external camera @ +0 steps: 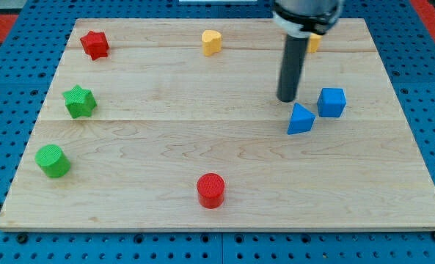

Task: Place the blue triangle right to the red circle

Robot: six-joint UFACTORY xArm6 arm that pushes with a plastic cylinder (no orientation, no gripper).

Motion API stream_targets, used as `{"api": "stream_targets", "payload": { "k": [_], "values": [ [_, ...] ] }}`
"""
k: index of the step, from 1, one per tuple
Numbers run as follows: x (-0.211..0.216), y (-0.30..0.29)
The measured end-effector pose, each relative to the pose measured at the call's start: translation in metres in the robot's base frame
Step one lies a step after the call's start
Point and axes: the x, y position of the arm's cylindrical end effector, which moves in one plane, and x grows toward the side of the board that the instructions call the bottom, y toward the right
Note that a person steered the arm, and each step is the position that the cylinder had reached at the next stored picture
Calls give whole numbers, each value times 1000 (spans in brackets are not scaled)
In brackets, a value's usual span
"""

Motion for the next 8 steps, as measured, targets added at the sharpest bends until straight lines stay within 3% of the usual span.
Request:
{"api": "stream_targets", "payload": {
  "k": [2,4,6,8],
  "values": [
    [111,1],
    [120,-28],
    [152,75],
    [130,41]
  ]
}}
